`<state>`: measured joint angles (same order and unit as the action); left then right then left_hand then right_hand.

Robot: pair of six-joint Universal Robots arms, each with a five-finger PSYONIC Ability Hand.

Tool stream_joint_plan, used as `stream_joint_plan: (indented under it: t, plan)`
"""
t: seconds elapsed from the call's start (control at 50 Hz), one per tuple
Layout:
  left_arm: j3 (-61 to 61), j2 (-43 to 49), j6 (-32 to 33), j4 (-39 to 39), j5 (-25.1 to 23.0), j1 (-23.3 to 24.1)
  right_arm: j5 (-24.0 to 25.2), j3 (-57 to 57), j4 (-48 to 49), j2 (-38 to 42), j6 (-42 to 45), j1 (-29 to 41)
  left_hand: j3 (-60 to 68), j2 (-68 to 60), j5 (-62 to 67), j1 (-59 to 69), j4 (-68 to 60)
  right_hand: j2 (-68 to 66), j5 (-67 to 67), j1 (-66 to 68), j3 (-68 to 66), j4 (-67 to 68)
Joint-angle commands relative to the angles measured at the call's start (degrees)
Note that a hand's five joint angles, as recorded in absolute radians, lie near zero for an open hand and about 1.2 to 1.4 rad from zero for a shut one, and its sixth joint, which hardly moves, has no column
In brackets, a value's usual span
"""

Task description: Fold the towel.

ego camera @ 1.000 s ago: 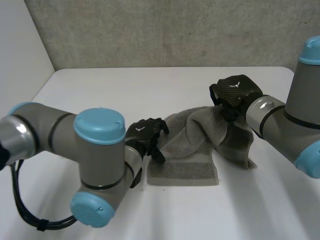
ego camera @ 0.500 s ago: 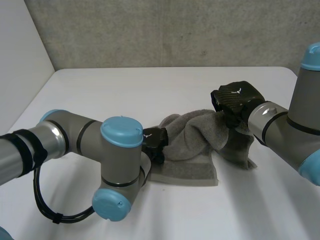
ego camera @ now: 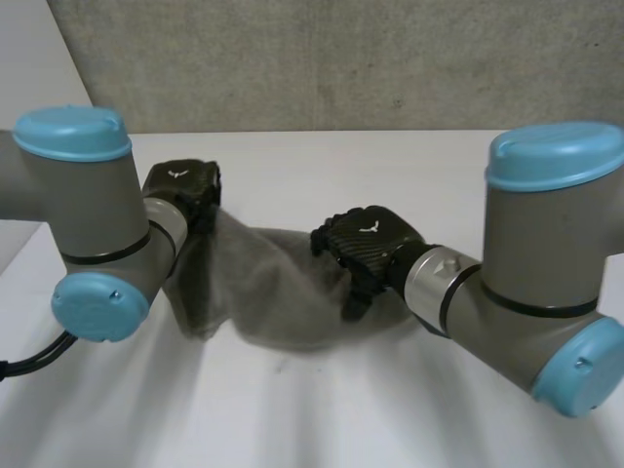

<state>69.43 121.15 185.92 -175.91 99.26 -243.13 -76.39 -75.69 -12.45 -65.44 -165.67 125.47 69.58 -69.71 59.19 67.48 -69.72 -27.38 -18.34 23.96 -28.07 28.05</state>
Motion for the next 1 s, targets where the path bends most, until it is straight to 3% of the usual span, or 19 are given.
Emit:
stream_joint_plan:
  t: [0.02, 0.06, 0.08, 0.12, 0.18, 0.32, 0.44, 0.56, 0.72, 0.8, 1.0]
  plan:
    - [-2.19, 8.22, 5.51, -1.72, -0.21, -2.70, -2.79, -0.86, 1.03, -0.12, -1.32, -1.27, 0.18, -0.06, 0.58, 2.29, -0.04, 17.38, 18.34, -13.96, 18.07, -18.05]
    - [-2.01, 8.40, 5.51, -1.63, -0.12, -2.70, -3.42, -1.92, 1.03, -0.92, -1.32, -3.39, -13.71, 13.84, -13.32, -11.61, 13.86, 17.38, 18.34, -13.96, 18.07, -18.05]
    - [-2.01, 8.40, 5.51, -1.63, -0.12, -2.70, -3.85, -3.57, 1.03, -1.88, -0.97, -5.83, -13.78, 13.91, -13.39, -11.68, 13.92, 17.38, 18.34, -13.96, 18.07, -18.05]
    - [-1.23, 8.05, 5.42, -1.46, 0.14, -2.00, -3.51, -5.41, 1.03, -3.36, -0.71, -8.29, -31.34, 31.47, -30.95, -29.24, 31.49, 17.38, 18.34, -13.96, 18.07, -18.05]
    - [-0.69, 7.61, 5.33, -1.28, 0.50, -1.73, -2.54, -9.02, 1.20, -7.49, -0.44, -11.73, -37.16, 37.29, -36.77, -35.06, 37.31, 15.30, 16.27, -11.89, 16.00, -15.98]
    - [8.51, -4.50, 5.25, -2.33, 0.32, -1.73, 1.93, -18.24, 1.82, -10.85, 7.09, -18.58, -52.44, 52.57, -52.05, -50.34, 52.59, 3.84, 4.80, -0.42, 4.53, -4.51]
    - [17.65, -14.08, 5.16, -3.65, -0.03, -2.34, 3.44, -23.98, 3.05, -11.29, 13.36, -21.41, -53.14, 53.27, -52.75, -51.04, 53.29, 1.82, 2.78, 1.60, 2.51, -2.49]
    - [27.06, -20.16, 4.11, -4.88, -0.12, -1.82, 5.20, -30.31, 11.22, -11.11, 17.49, -23.34, -51.97, 52.10, -51.58, -49.87, 52.11, -5.59, -4.62, 9.00, -4.89, 4.91]
    - [33.41, -22.80, -1.08, -4.97, -1.70, -1.64, 9.77, -32.77, 15.44, -8.83, 17.75, -23.78, -45.40, 45.53, -45.01, -43.30, 45.55, -10.13, -9.16, 13.54, -9.43, 9.45]
    - [36.21, -23.94, -6.08, -4.01, -5.73, -1.64, 12.57, -32.85, 17.98, -6.99, 17.66, -23.96, -42.21, 42.33, -41.81, -40.10, 42.35, -14.32, -13.35, 17.73, -13.62, 13.64]
    - [39.82, -25.79, -7.67, -3.66, -6.97, -2.35, 12.67, -31.45, 20.98, -1.80, 17.93, -23.34, -42.71, 42.84, -42.32, -40.61, 42.85, -19.04, -18.07, 22.45, -18.34, 18.36]
